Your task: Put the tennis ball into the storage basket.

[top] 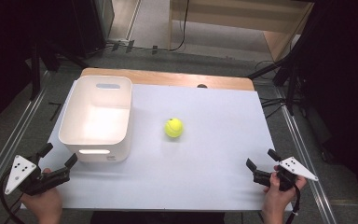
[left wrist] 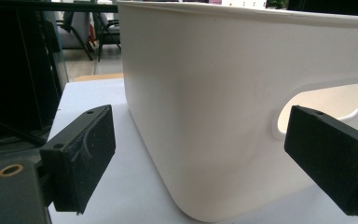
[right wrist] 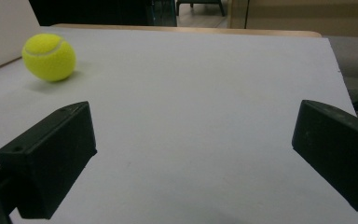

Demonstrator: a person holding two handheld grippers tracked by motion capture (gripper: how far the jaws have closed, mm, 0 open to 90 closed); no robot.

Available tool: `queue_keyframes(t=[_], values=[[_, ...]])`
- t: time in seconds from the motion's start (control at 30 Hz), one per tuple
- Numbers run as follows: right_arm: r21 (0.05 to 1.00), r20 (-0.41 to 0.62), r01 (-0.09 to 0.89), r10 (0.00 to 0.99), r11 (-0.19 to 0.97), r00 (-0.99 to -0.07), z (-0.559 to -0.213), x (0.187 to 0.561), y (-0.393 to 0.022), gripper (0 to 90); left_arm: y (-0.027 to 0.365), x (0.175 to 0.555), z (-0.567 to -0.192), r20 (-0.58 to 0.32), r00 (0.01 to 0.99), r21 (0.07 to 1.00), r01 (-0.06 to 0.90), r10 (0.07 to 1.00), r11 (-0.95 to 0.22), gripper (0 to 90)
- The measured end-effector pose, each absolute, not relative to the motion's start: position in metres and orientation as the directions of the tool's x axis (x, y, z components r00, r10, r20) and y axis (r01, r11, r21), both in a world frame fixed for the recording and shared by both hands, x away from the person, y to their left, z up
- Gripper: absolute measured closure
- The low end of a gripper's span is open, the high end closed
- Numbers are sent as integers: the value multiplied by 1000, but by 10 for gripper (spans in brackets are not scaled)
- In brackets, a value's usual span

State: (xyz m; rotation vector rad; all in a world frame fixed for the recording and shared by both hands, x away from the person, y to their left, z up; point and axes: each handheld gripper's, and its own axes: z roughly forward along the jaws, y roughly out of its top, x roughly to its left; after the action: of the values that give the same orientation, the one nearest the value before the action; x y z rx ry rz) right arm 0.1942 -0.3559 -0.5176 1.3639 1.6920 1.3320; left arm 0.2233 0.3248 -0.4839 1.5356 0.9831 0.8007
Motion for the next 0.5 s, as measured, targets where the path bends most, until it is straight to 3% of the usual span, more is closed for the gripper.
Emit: queue_keyframes(t=[0.5], values=[[929, 121, 371, 937, 10, -329, -506, 199, -345, 0, 323, 222, -484, 5, 433, 982, 166, 902, -85, 85]])
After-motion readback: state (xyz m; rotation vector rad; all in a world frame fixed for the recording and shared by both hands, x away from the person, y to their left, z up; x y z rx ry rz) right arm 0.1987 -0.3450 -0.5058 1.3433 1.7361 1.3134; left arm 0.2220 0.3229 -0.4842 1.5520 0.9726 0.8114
